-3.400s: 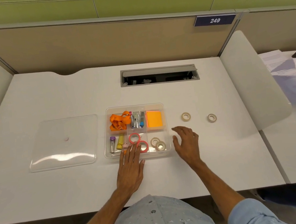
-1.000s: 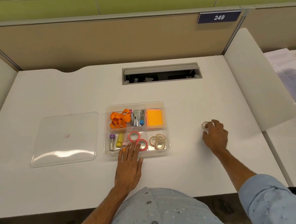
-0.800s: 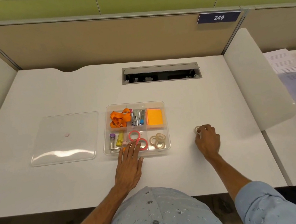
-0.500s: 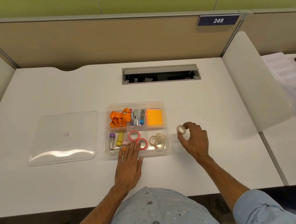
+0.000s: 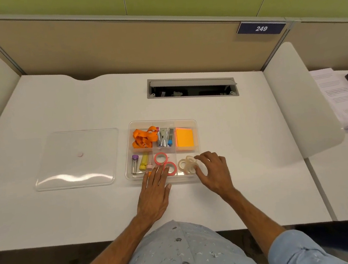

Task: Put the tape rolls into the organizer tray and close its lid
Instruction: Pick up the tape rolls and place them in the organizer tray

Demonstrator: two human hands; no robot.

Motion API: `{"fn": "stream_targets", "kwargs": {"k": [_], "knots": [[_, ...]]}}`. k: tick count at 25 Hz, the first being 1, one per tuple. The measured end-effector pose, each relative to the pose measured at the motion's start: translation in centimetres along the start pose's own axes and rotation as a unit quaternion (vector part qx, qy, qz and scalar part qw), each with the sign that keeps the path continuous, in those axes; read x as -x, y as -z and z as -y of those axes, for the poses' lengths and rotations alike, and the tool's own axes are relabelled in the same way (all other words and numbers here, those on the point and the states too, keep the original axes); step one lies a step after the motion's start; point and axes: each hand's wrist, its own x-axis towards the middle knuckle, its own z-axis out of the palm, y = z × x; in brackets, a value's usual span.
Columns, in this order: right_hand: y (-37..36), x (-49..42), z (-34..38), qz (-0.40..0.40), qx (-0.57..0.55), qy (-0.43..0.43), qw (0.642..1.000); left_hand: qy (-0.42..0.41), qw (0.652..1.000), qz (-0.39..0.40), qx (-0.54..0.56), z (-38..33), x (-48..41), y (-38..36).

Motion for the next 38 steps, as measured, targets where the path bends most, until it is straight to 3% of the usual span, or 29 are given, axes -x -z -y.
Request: {"fn": "stream_targets", "kwargs": {"k": [7,15,20,26,32,35,38], "knots": [[-0.1,-1.2,1.0,0.005,0.043,0.019,0.999,-0.007,1.0,0.008,-0.014,0.1,-0.1,0.1],[-0.5,-3.5,3.4,0.066,0.126,-0.021,0.99,0.001,1.0,0.011,-0.007,-0.1,0.0,0.1],[-0.8,-4.6,4.5,0.06,0.133,-0.038,0.989,0.009,1.0,0.021,-0.004,-0.2,-0.2,0.0],[-1.4,-5.0,4.9,0.118,0.152,0.067,0.979,0.008,0.999,0.034,-0.016,0.0,-0.3,0.1],[-1.8,-3.8,4.5,0.141,0.165,0.101,0.971,-0.001,1.0,0.018,-0.007,0.0,-0.3,0.3],[-1.7,-3.1,4.1,0.136,0.148,0.117,0.973,-0.007,1.0,0.018,-0.015,0.1,-0.3,0.2],[-1.0,-2.9,3.5,0.061,0.119,0.051,0.99,-0.006,1.0,0.025,-0.015,0.3,-0.3,0.1]]}}
